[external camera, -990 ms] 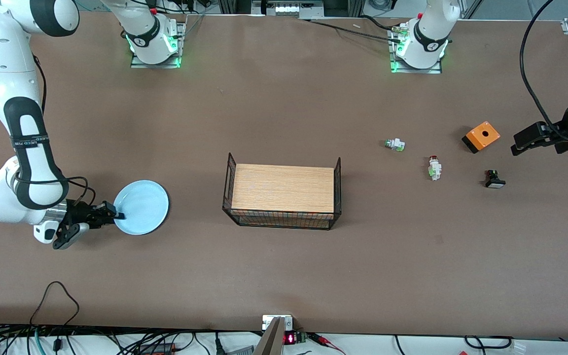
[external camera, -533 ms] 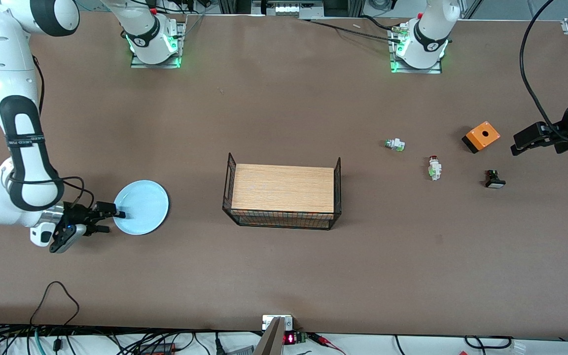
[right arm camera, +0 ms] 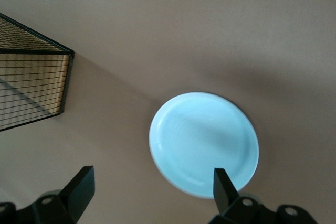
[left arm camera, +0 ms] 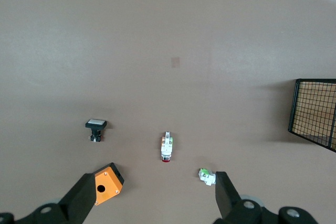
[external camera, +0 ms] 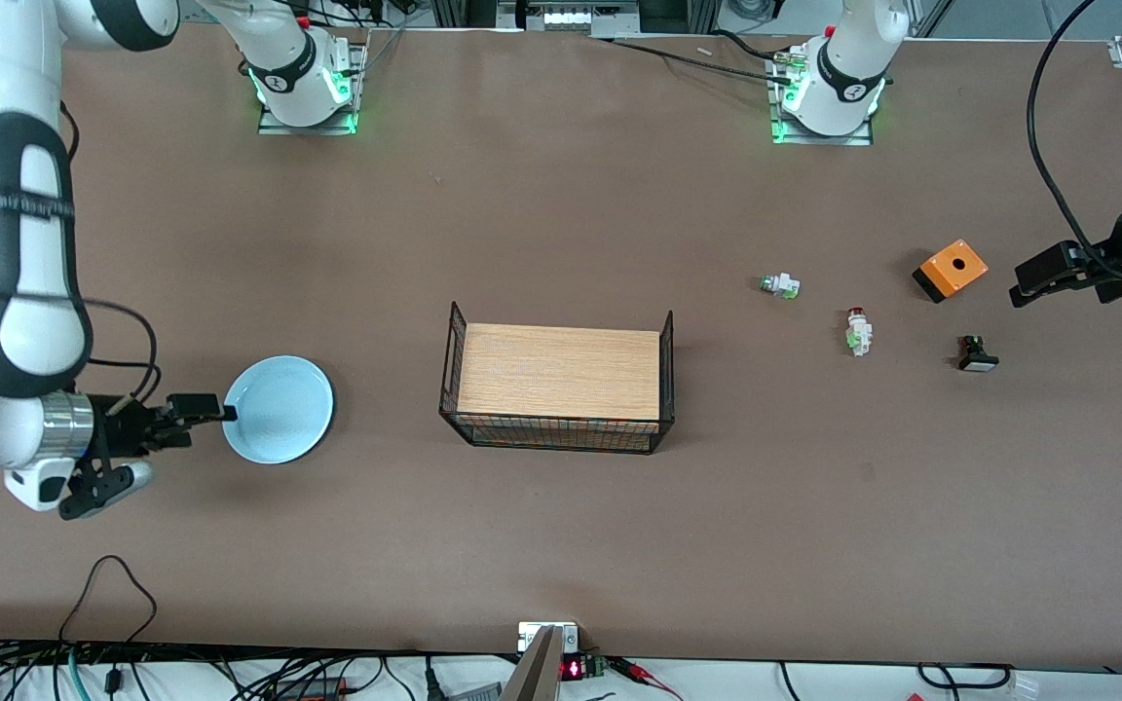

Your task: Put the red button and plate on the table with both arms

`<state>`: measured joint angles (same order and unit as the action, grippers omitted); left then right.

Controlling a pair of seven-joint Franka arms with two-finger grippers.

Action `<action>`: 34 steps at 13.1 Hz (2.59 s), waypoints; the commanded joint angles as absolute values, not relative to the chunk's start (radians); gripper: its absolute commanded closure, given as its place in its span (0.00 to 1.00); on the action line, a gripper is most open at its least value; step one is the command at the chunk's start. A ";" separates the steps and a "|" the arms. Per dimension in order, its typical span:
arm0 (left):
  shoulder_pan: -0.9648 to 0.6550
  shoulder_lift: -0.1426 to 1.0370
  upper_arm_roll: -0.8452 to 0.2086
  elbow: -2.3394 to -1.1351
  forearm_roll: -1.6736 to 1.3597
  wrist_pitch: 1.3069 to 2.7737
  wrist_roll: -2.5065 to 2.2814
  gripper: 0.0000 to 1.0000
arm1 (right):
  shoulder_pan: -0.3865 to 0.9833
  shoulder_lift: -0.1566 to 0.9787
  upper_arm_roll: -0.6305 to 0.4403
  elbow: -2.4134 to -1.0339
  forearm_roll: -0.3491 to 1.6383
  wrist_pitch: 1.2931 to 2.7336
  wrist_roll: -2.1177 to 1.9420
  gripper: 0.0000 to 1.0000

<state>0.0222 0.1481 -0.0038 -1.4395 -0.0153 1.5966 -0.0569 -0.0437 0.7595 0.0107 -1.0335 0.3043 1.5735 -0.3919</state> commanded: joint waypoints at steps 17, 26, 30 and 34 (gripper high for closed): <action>0.029 0.126 -0.009 -1.459 -0.026 1.597 -0.038 0.00 | 0.086 0.436 0.006 -1.094 0.019 1.181 -0.075 0.00; 0.029 0.127 -0.011 -1.457 -0.026 1.598 -0.038 0.00 | 0.110 0.008 0.006 -1.636 0.015 1.486 -0.064 0.00; 0.029 0.127 -0.011 -1.457 -0.028 1.605 -0.040 0.00 | 0.094 -0.089 0.008 -1.764 0.029 1.591 -0.060 0.00; 0.029 0.127 -0.011 -1.459 -0.029 1.608 -0.040 0.00 | 0.097 -0.052 0.012 -1.689 0.021 1.554 -0.061 0.00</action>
<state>0.0225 0.1481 -0.0050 -1.4404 -0.0153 1.5987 -0.0562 0.0982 -0.0594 0.0057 -1.7105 0.0328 1.5646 -0.0553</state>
